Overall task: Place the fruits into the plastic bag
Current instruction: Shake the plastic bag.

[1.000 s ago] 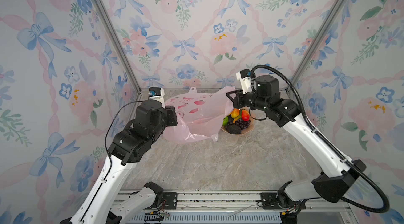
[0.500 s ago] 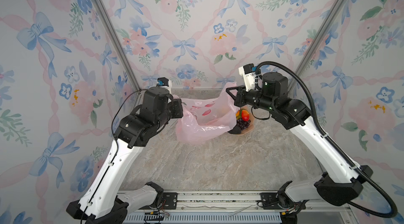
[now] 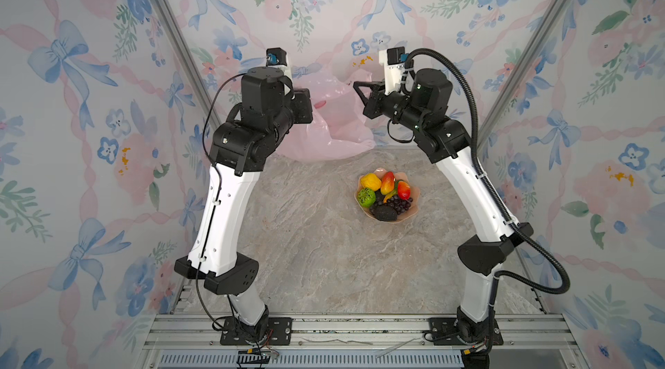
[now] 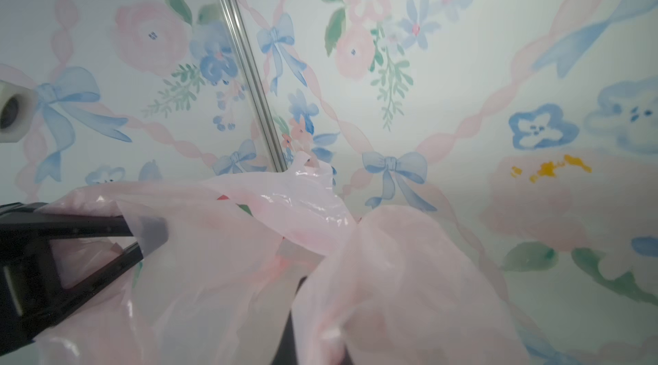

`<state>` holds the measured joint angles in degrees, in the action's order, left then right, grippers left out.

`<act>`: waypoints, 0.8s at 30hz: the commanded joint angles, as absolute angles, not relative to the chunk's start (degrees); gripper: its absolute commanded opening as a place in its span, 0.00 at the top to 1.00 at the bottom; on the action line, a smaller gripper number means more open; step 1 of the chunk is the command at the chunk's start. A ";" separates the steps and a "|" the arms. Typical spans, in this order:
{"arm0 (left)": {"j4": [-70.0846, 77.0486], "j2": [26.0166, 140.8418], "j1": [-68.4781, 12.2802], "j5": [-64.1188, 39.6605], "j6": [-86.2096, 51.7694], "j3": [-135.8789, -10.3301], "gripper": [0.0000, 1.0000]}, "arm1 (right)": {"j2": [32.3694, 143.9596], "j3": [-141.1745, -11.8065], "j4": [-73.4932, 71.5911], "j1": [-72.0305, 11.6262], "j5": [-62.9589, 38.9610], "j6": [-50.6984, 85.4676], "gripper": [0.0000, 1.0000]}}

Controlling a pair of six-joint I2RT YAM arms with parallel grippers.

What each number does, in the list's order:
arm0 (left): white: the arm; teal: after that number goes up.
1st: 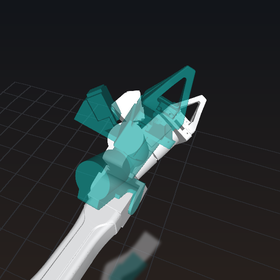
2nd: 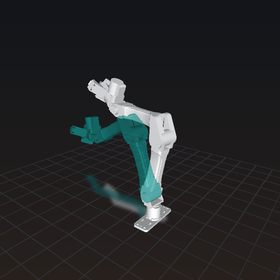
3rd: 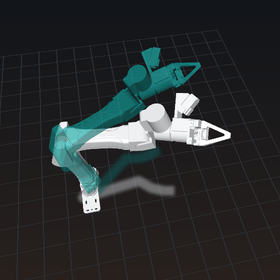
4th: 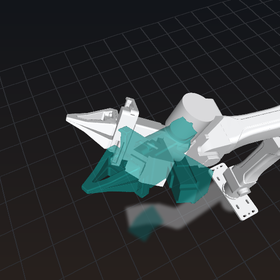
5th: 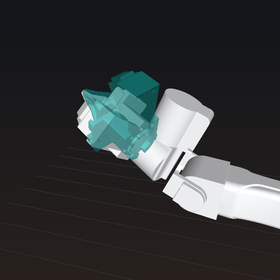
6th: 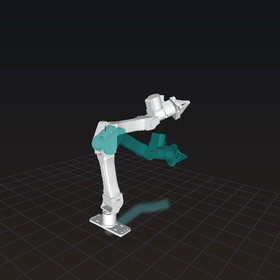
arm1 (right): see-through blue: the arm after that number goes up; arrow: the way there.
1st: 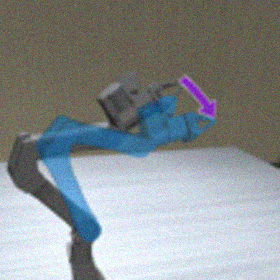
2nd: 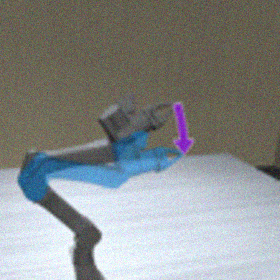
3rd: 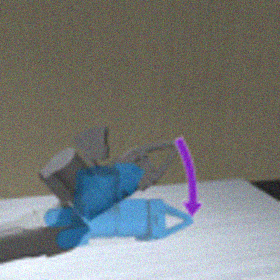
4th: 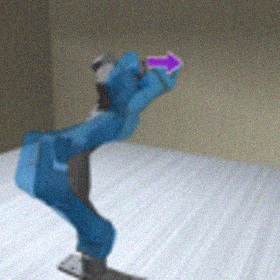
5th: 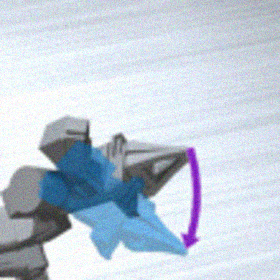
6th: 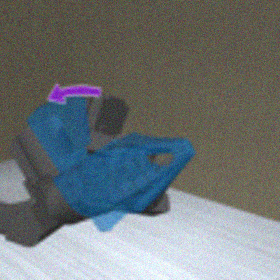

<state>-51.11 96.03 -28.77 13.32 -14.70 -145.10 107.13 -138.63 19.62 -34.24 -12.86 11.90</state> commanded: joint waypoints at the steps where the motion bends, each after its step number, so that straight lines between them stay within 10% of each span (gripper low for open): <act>1: -49.98 91.74 -35.52 22.39 -6.14 -142.98 1.00 | 95.30 -124.49 5.92 -35.46 -11.55 8.12 1.00; 7: -32.89 76.35 -35.05 33.41 -3.69 -97.66 1.00 | 90.60 -95.79 0.51 -34.46 -6.31 9.66 1.00; 12: -28.38 74.13 -20.25 12.99 -19.84 -68.54 1.00 | 101.88 -91.80 18.80 -31.94 -6.36 18.65 1.00; 24: -27.32 65.35 -18.79 5.63 -21.21 -63.56 1.00 | 102.92 -95.00 19.36 -33.02 -12.64 22.00 1.00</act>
<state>-28.42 65.73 -19.42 9.10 -19.81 -63.33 105.82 -91.22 19.99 -32.45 -11.00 21.10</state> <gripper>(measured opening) 0.049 0.045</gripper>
